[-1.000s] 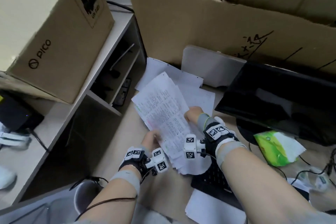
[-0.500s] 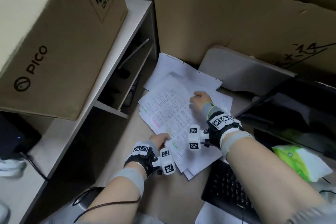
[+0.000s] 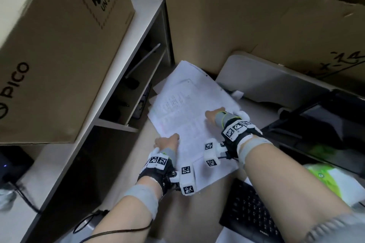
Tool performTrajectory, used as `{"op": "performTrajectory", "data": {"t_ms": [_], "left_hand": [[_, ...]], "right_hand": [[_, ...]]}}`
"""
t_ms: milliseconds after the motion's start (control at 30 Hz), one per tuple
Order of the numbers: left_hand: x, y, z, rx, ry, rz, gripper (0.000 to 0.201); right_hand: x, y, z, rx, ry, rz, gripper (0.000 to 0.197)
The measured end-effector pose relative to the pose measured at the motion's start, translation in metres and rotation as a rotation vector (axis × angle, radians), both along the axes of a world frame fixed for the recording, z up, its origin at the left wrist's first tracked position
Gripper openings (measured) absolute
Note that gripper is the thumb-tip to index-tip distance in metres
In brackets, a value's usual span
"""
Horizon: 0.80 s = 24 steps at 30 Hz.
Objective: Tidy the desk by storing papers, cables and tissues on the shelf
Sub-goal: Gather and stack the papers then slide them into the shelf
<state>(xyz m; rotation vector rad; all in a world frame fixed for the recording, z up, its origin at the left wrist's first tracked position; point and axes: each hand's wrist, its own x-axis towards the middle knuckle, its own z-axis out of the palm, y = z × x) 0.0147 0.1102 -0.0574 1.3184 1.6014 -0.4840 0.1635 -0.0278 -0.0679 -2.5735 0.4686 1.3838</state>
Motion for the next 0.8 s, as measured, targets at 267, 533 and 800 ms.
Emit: {"op": "performTrajectory", "data": {"t_ms": [267,533,800], "left_hand": [[-0.028,0.018,-0.070,0.114,-0.073,0.130,0.078],[-0.015,0.017,0.001,-0.109,-0.257,0.233,0.019],[-0.007,0.018,-0.006,-0.125,-0.189,0.135,0.021]], "right_hand": [[-0.003,-0.019,0.003,0.024,-0.291,0.046,0.091],[0.019,-0.023,-0.002,0.082,-0.344,-0.043,0.088],[-0.017,-0.034,0.008,0.183,-0.167,-0.051,0.041]]}}
